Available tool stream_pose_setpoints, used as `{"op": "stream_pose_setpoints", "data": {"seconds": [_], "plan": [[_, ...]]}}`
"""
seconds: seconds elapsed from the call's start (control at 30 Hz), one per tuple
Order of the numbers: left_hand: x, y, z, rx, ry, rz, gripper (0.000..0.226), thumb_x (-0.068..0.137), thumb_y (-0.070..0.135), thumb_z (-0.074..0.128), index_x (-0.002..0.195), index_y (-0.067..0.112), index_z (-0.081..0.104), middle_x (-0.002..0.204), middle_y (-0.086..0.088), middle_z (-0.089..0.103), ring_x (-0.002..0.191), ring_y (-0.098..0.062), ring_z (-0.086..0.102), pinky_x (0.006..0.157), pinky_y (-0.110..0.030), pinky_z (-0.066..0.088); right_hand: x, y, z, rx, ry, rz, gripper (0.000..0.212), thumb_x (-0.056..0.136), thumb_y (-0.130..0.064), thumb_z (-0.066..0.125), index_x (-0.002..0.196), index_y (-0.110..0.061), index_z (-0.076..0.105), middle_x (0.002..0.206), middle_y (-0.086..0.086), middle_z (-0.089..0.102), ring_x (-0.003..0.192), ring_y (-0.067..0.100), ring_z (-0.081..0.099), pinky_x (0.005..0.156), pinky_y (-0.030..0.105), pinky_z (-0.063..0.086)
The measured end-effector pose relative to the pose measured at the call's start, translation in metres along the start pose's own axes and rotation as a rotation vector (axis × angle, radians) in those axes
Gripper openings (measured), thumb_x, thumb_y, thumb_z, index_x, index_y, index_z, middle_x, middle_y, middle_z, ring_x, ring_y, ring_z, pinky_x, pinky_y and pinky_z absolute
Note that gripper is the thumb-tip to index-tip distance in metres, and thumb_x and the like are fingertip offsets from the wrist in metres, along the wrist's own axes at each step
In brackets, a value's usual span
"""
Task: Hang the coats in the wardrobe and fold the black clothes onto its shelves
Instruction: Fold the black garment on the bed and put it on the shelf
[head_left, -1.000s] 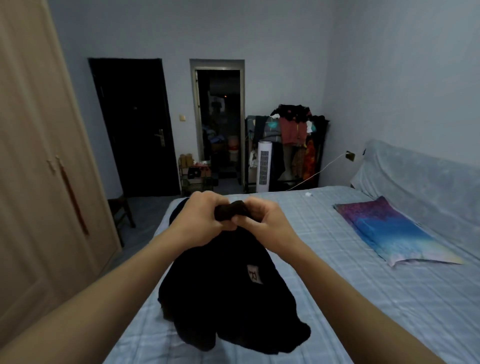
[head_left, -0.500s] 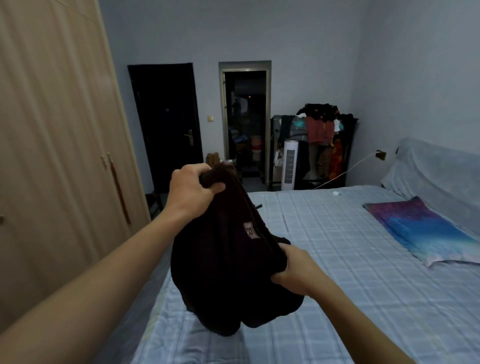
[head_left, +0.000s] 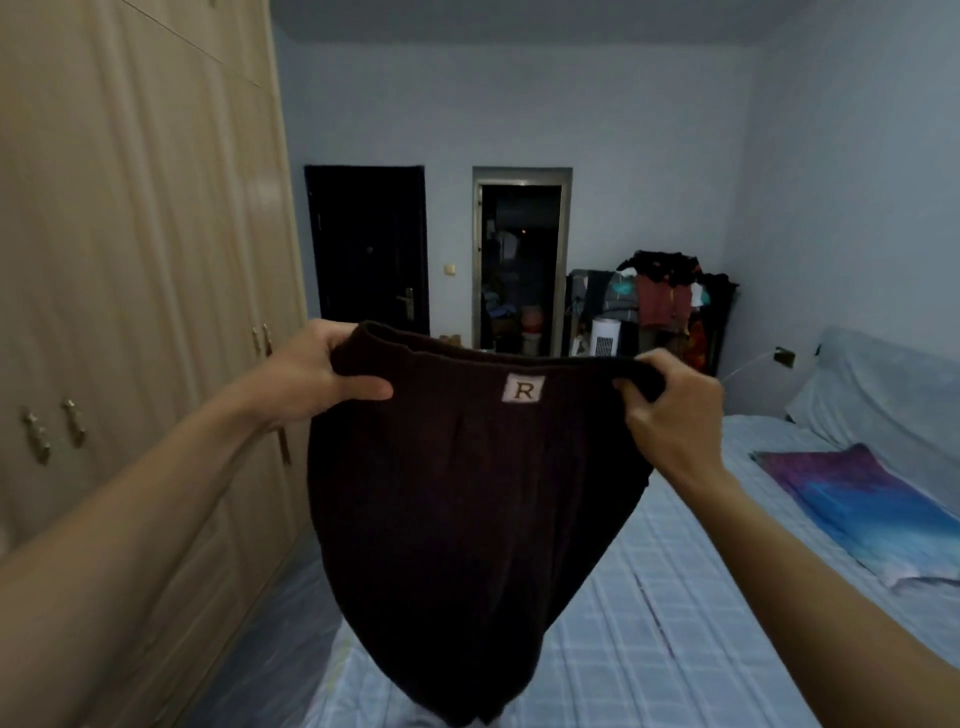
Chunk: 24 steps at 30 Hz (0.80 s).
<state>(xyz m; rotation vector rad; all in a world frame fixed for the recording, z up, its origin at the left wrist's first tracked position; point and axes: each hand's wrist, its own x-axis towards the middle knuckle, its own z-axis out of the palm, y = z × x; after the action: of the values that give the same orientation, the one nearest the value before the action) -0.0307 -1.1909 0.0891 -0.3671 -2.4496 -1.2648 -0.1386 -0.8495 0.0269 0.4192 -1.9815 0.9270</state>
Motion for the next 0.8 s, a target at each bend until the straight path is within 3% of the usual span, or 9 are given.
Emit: {"op": "stream_pose_setpoints", "data": {"seconds": [0.07,0.13,0.2,0.27,0.33,0.43,0.57,0.73,0.8], "plan": [[-0.001,0.01,-0.016,-0.065,0.023,-0.027,0.051,0.054,0.027,0.089,0.099,0.01,0.072,0.095,-0.007,0.075,0.09,-0.019,0.073,0.07,-0.026,0.059,0.024,-0.02,-0.009,0.155,0.07,0.009,0.012,0.079,-0.017,0.076,0.089,-0.014,0.07,0.078,-0.005,0.068,0.07,0.007,0.063,0.069,0.008,0.047],[0.0,0.023,-0.027,-0.158,0.091,-0.031,0.055,0.048,0.026,0.091,0.097,0.009,0.072,0.094,-0.005,0.076,0.09,-0.019,0.073,0.067,-0.023,0.059,0.046,-0.042,-0.02,0.252,0.12,0.027,0.017,0.077,-0.019,0.079,0.091,-0.014,0.07,0.08,-0.007,0.066,0.071,-0.003,0.061,0.068,0.001,0.042],[0.001,0.038,-0.035,-0.265,0.181,-0.011,0.051,0.05,0.019,0.088,0.097,0.009,0.07,0.091,-0.002,0.077,0.089,-0.019,0.073,0.064,-0.022,0.058,0.066,-0.06,-0.032,0.345,0.123,0.03,0.019,0.079,-0.022,0.078,0.095,-0.016,0.071,0.085,-0.006,0.069,0.076,-0.002,0.064,0.071,0.008,0.048],[0.005,0.05,-0.043,-0.371,0.231,0.025,0.062,0.045,0.025,0.092,0.101,0.008,0.071,0.097,-0.004,0.076,0.09,-0.019,0.073,0.066,-0.024,0.059,0.083,-0.073,-0.045,0.441,0.102,0.053,0.021,0.08,-0.025,0.077,0.099,-0.016,0.071,0.09,-0.003,0.072,0.081,0.008,0.069,0.074,0.023,0.056],[0.01,0.056,-0.05,-0.391,0.224,0.014,0.058,0.057,0.023,0.088,0.11,0.008,0.069,0.105,-0.006,0.075,0.096,-0.02,0.072,0.07,-0.026,0.059,0.1,-0.079,-0.056,0.51,0.031,0.05,0.022,0.081,-0.024,0.076,0.102,-0.017,0.071,0.093,-0.002,0.073,0.084,0.013,0.071,0.074,0.032,0.059],[0.02,0.054,-0.052,-0.2,0.159,-0.098,0.039,0.078,0.015,0.074,0.117,0.016,0.065,0.108,-0.002,0.073,0.1,-0.018,0.07,0.078,-0.028,0.057,0.113,-0.074,-0.06,0.48,-0.116,0.035,0.018,0.082,-0.02,0.076,0.099,-0.022,0.07,0.095,-0.001,0.073,0.086,0.014,0.071,0.076,0.034,0.059],[0.037,0.027,-0.038,-0.191,0.1,-0.242,0.033,0.079,0.011,0.076,0.111,0.015,0.069,0.106,-0.008,0.074,0.097,-0.023,0.072,0.088,-0.039,0.055,0.11,-0.044,-0.038,0.323,-0.205,0.058,0.015,0.082,-0.02,0.076,0.096,-0.018,0.072,0.088,-0.001,0.073,0.079,0.013,0.071,0.07,0.033,0.06],[0.081,-0.01,0.014,-0.136,0.348,-0.464,0.02,0.074,0.01,0.081,0.089,0.013,0.069,0.095,-0.011,0.071,0.088,-0.027,0.07,0.086,-0.042,0.057,0.103,-0.015,0.026,0.203,-0.306,0.365,0.017,0.078,-0.021,0.079,0.092,-0.014,0.072,0.086,0.005,0.072,0.079,0.021,0.07,0.074,0.038,0.061],[0.094,-0.02,0.036,-0.107,0.48,-0.519,0.025,0.068,0.015,0.082,0.088,0.01,0.069,0.09,-0.01,0.071,0.084,-0.026,0.069,0.081,-0.041,0.059,0.096,-0.014,0.049,0.235,-0.287,0.495,0.013,0.078,-0.021,0.077,0.085,-0.013,0.07,0.085,0.008,0.071,0.08,0.023,0.069,0.074,0.037,0.06]]}}
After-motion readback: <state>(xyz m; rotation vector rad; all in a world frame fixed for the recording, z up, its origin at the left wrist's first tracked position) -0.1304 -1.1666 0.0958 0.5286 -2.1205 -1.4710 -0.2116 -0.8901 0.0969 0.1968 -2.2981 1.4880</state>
